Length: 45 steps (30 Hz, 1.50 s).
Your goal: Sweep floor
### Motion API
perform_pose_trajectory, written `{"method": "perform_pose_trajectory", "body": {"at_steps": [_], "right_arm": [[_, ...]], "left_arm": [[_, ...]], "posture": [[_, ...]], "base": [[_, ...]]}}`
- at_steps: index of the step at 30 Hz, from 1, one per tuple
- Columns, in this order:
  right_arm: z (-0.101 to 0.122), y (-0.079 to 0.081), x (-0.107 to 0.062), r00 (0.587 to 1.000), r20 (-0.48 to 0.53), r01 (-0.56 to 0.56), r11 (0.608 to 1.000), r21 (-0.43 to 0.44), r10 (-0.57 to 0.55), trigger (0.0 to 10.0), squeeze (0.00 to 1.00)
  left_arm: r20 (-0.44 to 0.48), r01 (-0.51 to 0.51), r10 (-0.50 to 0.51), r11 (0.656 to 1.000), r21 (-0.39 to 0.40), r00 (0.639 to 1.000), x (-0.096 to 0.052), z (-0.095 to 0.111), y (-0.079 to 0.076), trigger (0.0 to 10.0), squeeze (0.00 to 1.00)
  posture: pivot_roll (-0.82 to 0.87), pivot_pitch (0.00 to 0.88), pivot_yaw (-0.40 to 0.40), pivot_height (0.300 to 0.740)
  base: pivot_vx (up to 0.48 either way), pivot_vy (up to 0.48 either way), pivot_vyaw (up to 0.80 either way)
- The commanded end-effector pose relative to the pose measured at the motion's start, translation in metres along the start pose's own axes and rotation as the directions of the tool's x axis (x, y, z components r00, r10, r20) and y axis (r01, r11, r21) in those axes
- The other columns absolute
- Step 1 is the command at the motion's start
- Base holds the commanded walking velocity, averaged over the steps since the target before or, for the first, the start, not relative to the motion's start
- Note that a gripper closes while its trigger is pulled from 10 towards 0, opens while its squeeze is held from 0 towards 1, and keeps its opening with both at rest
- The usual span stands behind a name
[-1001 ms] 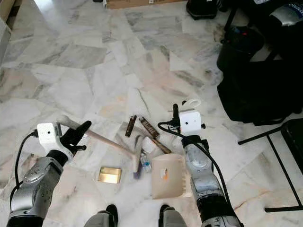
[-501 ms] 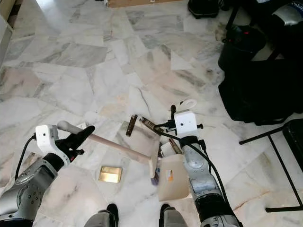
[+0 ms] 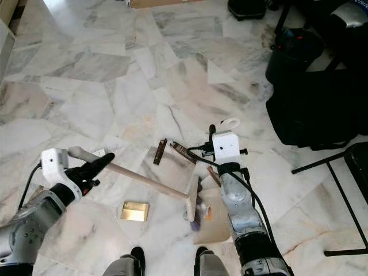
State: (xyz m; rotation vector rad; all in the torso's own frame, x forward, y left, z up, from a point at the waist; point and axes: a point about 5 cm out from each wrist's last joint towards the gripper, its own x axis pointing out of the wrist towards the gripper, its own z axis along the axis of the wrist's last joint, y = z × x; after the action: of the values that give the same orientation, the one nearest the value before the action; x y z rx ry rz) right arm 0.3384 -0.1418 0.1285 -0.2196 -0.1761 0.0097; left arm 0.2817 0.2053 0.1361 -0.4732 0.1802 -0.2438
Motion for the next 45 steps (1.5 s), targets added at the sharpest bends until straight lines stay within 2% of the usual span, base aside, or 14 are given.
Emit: {"method": "perform_pose_trajectory", "body": {"at_steps": [1,6,12,16,20,22,23,27,32,35,36,40,43,45], "right_arm": [[0.008,0.008,0.004,1.000,0.017,0.011,0.995,0.101,-0.013,10.0,0.00],[0.017,0.014,0.010,0.999,0.037,0.020,0.985,0.171,-0.027,10.0,0.00],[0.014,0.015,0.009,0.999,0.039,-0.012,0.991,0.135,0.007,10.0,0.00],[0.012,0.014,0.008,0.999,0.036,-0.022,0.992,0.122,0.017,10.0,0.00],[0.010,0.015,0.007,0.998,0.036,-0.050,0.994,0.099,0.046,10.0,0.00],[0.011,0.015,0.007,0.998,0.039,-0.059,0.995,0.086,0.056,10.0,0.00],[0.011,0.015,0.006,0.997,0.041,-0.062,0.994,0.085,0.058,10.0,0.00],[0.010,0.016,0.006,0.997,0.041,-0.074,0.994,0.082,0.071,10.0,0.00],[0.010,0.017,0.004,0.994,0.043,-0.099,0.993,0.063,0.097,10.0,0.00],[0.009,0.016,0.002,0.994,0.042,-0.101,0.993,0.062,0.098,10.0,0.00],[0.009,0.015,0.002,0.994,0.042,-0.102,0.993,0.061,0.100,10.0,0.00],[0.007,0.014,0.001,0.994,0.036,-0.107,0.992,0.061,0.104,10.0,0.00],[0.006,0.016,0.000,0.993,0.032,-0.119,0.991,0.062,0.118,10.0,0.00],[0.005,0.019,-0.001,0.991,0.032,-0.135,0.988,0.071,0.133,10.0,0.00]], "left_arm": [[0.032,0.035,-0.033,0.998,-0.060,0.999,-0.001,0.006,-0.006,10.0,0.00],[0.122,0.005,0.017,0.984,-0.177,0.992,0.003,0.019,-0.005,10.0,0.00],[0.171,-0.048,0.078,0.984,-0.171,0.982,0.003,0.026,-0.002,10.0,0.00],[0.277,-0.122,0.161,0.980,-0.154,0.947,-0.002,0.044,0.007,10.0,0.00],[0.406,-0.237,0.262,0.965,-0.111,0.875,-0.012,0.067,0.020,10.0,0.00],[0.448,-0.289,0.283,0.956,-0.057,0.848,-0.016,0.074,0.023,10.0,0.00],[0.484,-0.347,0.291,0.937,0.029,0.825,-0.020,0.080,0.023,10.0,0.00],[0.496,-0.400,0.309,0.913,0.084,0.812,-0.021,0.079,0.027,10.0,0.00],[0.473,-0.430,0.302,0.883,0.190,0.828,-0.023,0.070,0.030,10.0,0.00],[0.437,-0.440,0.285,0.843,0.310,0.853,-0.027,0.062,0.034,10.0,0.00],[0.411,-0.443,0.281,0.812,0.379,0.867,-0.028,0.057,0.036,10.0,0.00],[0.343,-0.397,0.253,0.794,0.460,0.904,-0.029,0.047,0.039,10.0,0.00],[0.297,-0.387,0.263,0.759,0.524,0.918,-0.031,0.038,0.047,10.0,0.00],[0.278,-0.386,0.271,0.715,0.583,0.922,-0.035,0.032,0.052,10.0,0.00]], "posture": [[0.02,0.298,0.067,0.740],[0.02,0.291,0.073,0.740],[0.02,0.288,0.066,0.740],[0.02,0.288,0.059,0.740],[0.02,0.287,0.051,0.740],[0.01,0.288,0.048,0.740],[0.01,0.288,0.045,0.740],[0.01,0.286,0.040,0.740],[0.00,0.282,0.036,0.740],[-0.01,0.280,0.035,0.740],[-0.01,0.277,0.034,0.740],[0.00,0.271,0.033,0.740],[0.00,0.269,0.033,0.740],[-0.01,0.269,0.032,0.740]], "base": [[0.000,0.000,0.00],[0.000,0.000,0.00],[0.000,0.000,0.00],[0.000,0.000,0.00],[0.000,0.000,0.00],[0.000,0.000,0.00],[0.000,0.000,0.00],[0.000,0.000,0.00],[0.000,0.000,0.00],[0.000,0.000,0.00],[0.000,0.000,0.00],[0.000,0.000,0.00],[0.000,0.000,0.00],[0.000,0.000,0.00]]}}
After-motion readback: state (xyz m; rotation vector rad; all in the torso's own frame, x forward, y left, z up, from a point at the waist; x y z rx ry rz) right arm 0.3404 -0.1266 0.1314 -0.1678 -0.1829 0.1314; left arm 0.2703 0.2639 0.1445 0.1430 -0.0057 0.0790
